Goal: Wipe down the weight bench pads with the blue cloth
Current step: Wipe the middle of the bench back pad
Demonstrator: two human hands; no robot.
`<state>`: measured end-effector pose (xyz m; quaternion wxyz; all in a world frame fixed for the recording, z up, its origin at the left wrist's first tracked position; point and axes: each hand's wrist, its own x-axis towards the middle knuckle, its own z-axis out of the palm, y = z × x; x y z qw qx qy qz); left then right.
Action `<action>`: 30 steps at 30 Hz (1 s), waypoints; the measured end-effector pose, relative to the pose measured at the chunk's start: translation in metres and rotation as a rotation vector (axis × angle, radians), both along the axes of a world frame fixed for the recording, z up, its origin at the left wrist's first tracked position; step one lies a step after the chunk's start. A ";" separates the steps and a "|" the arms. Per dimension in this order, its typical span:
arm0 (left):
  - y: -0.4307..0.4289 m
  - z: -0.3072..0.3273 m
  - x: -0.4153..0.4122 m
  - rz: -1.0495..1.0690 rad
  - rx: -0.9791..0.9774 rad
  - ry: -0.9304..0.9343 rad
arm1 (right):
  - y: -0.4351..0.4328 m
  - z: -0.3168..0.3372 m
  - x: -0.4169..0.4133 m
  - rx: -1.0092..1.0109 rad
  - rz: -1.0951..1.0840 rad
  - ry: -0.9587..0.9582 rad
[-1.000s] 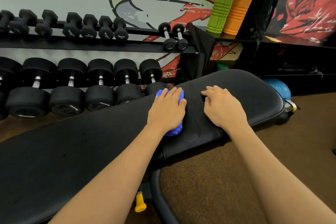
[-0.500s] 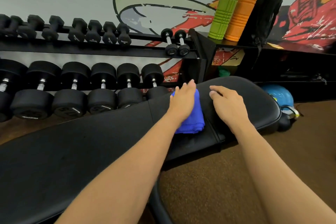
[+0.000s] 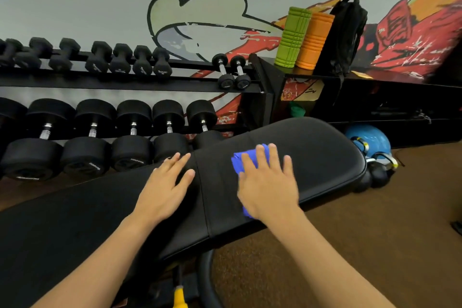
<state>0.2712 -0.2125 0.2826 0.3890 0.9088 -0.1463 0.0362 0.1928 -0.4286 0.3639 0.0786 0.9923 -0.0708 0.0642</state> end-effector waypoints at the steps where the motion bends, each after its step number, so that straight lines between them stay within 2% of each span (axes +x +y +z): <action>1: -0.003 -0.003 0.002 -0.019 0.029 -0.004 | -0.015 0.002 -0.012 -0.016 -0.010 -0.039; 5: -0.010 -0.012 0.003 -0.010 0.109 -0.015 | -0.062 0.024 0.028 -0.007 -0.046 -0.010; 9: -0.006 -0.012 0.003 -0.013 0.126 0.001 | -0.065 0.027 0.084 0.008 -0.021 0.019; 16: -0.009 -0.010 0.001 -0.011 0.129 -0.006 | -0.071 0.024 -0.035 -0.058 0.001 -0.035; 18: -0.010 -0.010 0.000 -0.006 0.129 -0.012 | -0.067 0.021 -0.040 -0.070 -0.025 -0.041; 26: -0.009 -0.011 0.001 0.006 0.137 -0.025 | -0.075 0.035 0.101 0.000 0.002 0.045; 30: -0.007 -0.010 0.001 0.006 0.139 -0.019 | -0.063 0.031 0.082 -0.021 0.045 0.022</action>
